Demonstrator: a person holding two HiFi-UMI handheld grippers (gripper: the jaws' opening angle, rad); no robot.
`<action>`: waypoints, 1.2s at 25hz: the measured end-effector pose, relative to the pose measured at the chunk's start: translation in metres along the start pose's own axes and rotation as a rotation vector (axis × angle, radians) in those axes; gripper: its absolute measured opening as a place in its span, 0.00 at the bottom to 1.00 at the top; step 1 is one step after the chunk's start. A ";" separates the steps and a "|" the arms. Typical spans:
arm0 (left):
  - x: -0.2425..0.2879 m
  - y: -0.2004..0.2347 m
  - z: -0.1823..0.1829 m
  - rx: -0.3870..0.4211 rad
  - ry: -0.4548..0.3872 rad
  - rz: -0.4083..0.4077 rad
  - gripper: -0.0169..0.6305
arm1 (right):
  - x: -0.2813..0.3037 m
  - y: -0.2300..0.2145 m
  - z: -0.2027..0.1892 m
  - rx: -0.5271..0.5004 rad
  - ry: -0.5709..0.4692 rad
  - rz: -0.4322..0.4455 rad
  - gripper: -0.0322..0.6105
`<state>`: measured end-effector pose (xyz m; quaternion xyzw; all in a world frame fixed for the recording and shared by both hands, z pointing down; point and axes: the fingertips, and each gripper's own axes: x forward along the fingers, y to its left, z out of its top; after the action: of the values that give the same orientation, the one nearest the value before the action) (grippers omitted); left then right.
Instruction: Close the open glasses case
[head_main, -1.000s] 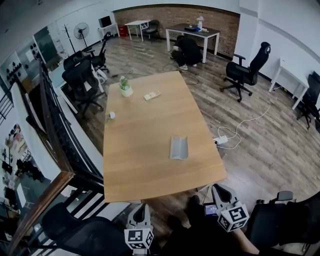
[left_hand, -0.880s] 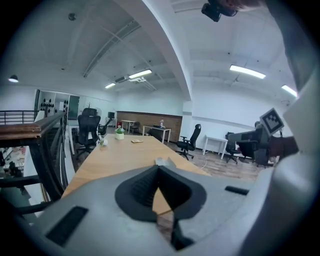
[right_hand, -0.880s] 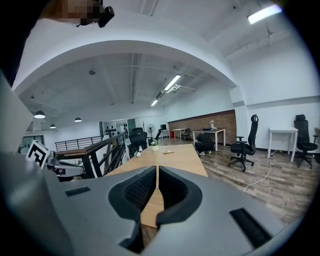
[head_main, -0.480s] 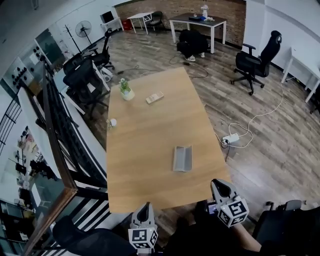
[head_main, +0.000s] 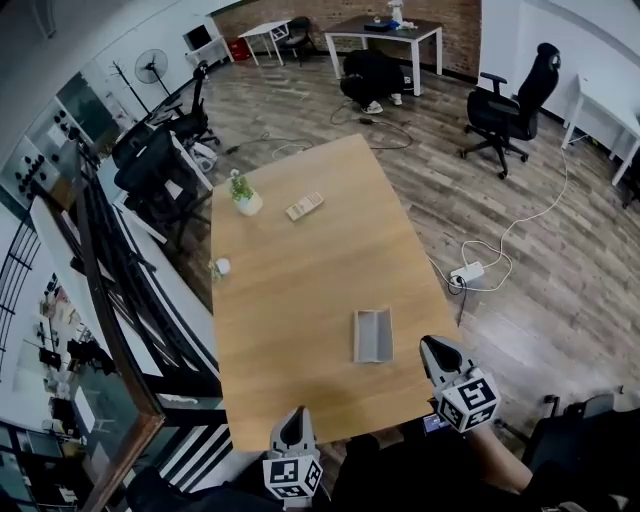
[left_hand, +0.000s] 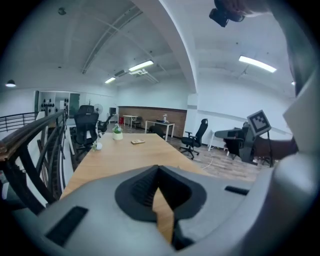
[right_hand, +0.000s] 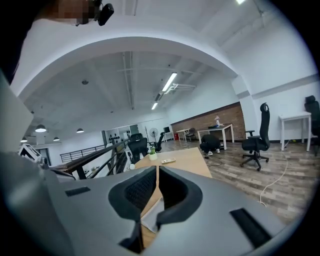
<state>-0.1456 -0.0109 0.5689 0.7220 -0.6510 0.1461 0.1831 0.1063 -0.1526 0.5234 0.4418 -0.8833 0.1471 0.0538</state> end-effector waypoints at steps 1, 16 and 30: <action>0.006 0.005 0.006 0.011 0.003 -0.023 0.02 | 0.005 0.001 0.002 0.009 -0.002 -0.024 0.08; 0.026 0.017 0.009 0.033 0.029 -0.163 0.02 | 0.007 0.019 -0.021 0.034 0.073 -0.102 0.17; 0.010 0.022 0.010 0.022 0.016 -0.134 0.03 | 0.034 0.023 -0.070 0.131 0.217 -0.046 0.58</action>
<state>-0.1665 -0.0260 0.5658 0.7646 -0.5981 0.1466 0.1899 0.0654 -0.1440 0.5922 0.4463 -0.8504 0.2500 0.1233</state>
